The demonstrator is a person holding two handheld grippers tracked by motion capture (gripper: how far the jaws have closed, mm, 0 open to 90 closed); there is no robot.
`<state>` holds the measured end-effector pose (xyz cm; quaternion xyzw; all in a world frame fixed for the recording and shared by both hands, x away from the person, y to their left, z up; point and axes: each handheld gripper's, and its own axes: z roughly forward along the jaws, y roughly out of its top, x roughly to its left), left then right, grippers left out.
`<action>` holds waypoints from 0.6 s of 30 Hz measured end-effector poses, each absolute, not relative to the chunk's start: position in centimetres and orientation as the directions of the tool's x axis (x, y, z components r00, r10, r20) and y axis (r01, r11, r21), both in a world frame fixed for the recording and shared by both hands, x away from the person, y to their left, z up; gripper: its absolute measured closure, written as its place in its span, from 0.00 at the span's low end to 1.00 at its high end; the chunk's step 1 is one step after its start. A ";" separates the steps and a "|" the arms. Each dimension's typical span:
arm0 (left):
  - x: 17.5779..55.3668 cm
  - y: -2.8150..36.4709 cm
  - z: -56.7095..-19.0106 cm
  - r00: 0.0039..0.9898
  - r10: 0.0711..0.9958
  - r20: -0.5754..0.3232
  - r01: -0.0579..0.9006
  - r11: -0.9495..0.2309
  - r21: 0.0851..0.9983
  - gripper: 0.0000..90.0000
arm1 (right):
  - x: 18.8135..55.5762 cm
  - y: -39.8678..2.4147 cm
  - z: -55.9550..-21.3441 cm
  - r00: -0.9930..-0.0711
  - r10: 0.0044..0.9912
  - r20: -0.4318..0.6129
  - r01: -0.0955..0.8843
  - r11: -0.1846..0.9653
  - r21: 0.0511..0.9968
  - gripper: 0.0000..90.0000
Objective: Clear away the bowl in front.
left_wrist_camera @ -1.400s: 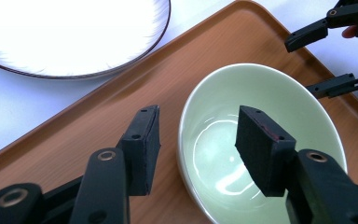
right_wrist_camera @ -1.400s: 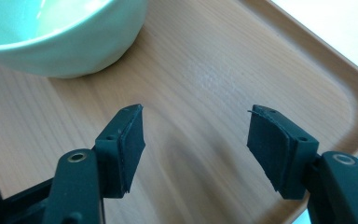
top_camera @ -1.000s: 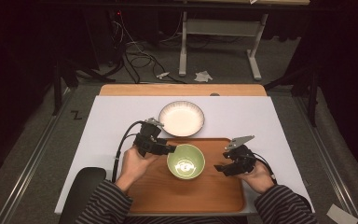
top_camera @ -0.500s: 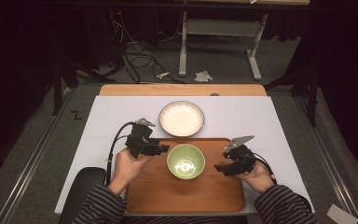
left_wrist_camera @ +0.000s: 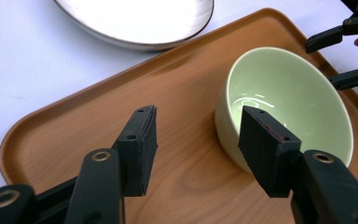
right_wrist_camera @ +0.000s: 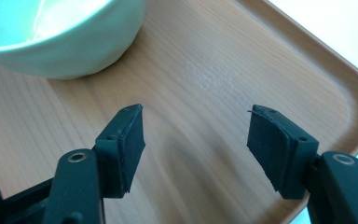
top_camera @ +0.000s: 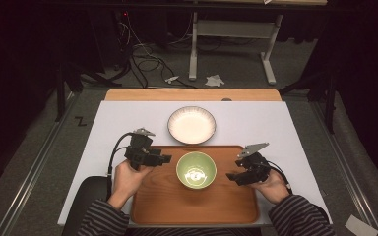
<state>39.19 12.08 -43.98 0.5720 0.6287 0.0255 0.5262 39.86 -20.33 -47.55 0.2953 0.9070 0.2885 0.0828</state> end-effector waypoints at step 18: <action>39.2 12.4 -46.2 0.160 0.772 -0.616 0.708 0.345 0.616 0.51 | 39.9 -20.4 -47.5 -0.812 0.583 0.022 0.487 0.657 0.575 0.42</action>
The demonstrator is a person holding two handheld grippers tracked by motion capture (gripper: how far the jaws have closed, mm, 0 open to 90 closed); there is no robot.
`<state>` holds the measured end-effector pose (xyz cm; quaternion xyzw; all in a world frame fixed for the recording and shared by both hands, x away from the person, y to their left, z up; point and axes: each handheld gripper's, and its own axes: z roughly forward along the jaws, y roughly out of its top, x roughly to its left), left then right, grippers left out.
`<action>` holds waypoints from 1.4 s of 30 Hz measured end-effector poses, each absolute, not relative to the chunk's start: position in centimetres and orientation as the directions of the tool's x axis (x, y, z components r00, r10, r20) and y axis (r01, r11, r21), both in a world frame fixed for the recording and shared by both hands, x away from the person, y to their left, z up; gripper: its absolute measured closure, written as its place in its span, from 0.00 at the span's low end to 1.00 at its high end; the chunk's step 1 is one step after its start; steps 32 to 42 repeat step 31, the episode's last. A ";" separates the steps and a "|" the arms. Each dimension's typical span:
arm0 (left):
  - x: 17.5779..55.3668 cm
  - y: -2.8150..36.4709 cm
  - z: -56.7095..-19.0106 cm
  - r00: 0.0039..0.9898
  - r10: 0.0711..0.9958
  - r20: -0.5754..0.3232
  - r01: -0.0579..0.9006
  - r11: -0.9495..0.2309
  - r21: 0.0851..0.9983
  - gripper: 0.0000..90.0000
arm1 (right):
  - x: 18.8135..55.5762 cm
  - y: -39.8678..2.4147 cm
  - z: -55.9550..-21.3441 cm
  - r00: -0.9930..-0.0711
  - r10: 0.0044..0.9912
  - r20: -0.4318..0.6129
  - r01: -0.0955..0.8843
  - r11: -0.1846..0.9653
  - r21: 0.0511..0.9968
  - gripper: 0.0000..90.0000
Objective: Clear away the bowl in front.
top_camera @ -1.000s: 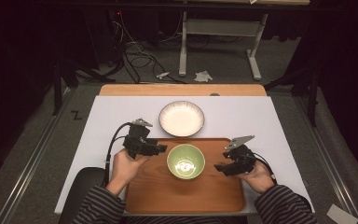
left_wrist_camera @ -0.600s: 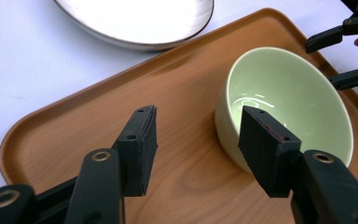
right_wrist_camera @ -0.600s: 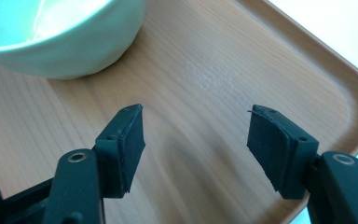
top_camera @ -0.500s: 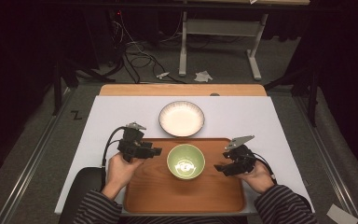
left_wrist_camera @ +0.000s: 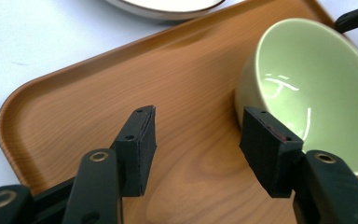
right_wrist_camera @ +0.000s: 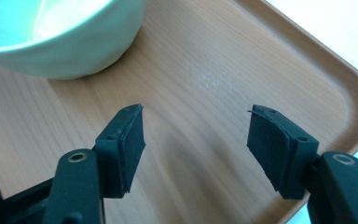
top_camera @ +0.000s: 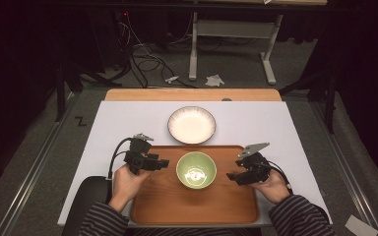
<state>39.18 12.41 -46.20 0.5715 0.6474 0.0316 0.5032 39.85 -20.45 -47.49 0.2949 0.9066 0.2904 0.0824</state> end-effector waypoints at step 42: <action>39.6 11.8 -49.2 0.113 0.819 -0.563 0.762 0.292 0.578 0.49 | 39.8 -20.5 -47.4 -0.819 0.573 0.021 0.477 0.660 0.580 0.42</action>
